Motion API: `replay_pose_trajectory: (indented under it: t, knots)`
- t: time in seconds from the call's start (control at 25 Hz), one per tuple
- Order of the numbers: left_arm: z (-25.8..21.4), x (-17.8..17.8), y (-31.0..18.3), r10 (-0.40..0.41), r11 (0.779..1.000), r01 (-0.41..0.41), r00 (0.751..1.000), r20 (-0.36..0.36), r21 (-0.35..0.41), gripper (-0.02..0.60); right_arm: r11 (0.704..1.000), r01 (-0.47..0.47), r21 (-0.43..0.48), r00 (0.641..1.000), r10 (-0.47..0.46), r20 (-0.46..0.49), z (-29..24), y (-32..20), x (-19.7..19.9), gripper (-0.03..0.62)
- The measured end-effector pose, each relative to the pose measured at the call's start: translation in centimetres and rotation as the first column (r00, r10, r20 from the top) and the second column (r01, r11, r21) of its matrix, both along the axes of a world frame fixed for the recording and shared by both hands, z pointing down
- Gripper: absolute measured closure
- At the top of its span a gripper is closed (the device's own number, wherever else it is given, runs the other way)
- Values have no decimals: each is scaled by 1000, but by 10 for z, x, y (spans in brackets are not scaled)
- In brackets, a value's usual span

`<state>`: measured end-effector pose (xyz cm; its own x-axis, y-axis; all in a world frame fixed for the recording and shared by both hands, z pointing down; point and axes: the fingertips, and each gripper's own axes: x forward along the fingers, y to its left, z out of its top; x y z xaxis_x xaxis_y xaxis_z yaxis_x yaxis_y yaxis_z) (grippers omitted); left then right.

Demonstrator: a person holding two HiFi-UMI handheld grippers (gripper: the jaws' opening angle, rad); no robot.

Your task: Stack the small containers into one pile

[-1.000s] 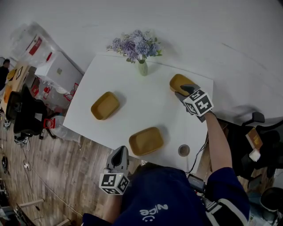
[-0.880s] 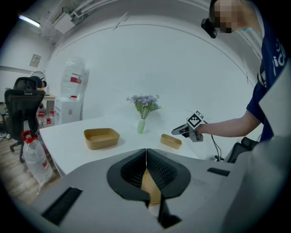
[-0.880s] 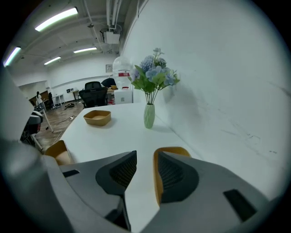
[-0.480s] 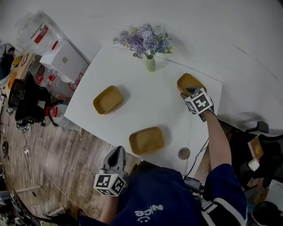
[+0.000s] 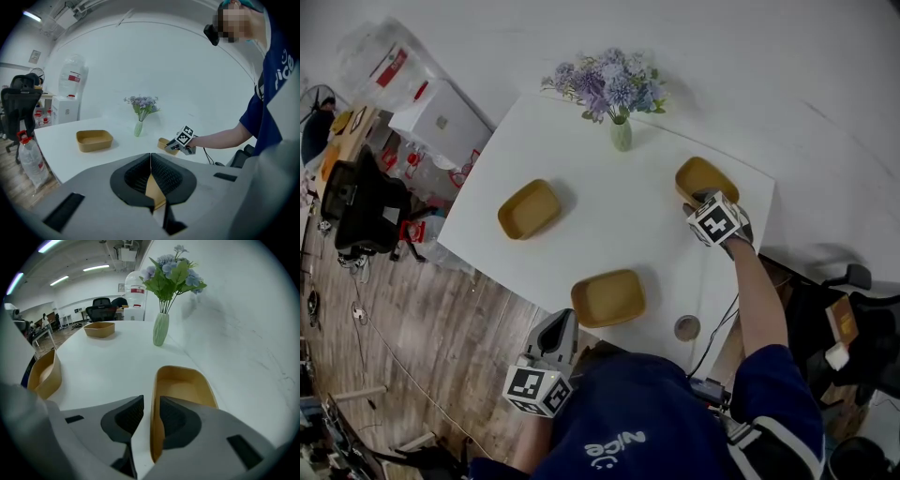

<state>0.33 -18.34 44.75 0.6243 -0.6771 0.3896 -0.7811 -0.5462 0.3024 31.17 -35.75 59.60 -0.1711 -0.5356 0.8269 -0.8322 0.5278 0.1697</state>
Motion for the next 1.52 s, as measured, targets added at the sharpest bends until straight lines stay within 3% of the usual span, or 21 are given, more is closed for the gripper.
replay_pose_trajectory:
  t: [0.08, 0.16, 0.76, 0.96, 1.28, 1.52]
  knots:
    - [-1, 6, 3, 24, 1000, -24, 1000, 7, 6, 561, 1000, 4, 3, 1000, -4, -28, 0, -1, 3, 514]
    - [-2, 9, 5, 45, 999, -45, 999, 11, 15, 561, 1000, -13, 7, 1000, 13, -27, 0, -3, 7, 531]
    - [-11, -18, 19, -14, 999, 16, 999, -34, 36, 561, 990, -11, 143, 995, 25, -98, -54, 13, 8, 538]
    - [-3, -29, 22, -40, 998, 41, 999, -8, 40, 561, 978, 89, 189, 983, -55, -176, -80, 28, -6, 539]
    - [-6, -47, 26, -106, 993, 109, 993, -55, 51, 561, 949, 229, 218, 955, -175, -239, -119, 55, -42, 539]
    - [-4, -64, 34, -170, 984, 174, 982, -77, 47, 561, 893, 370, 257, 906, -285, -313, -137, 78, -82, 539]
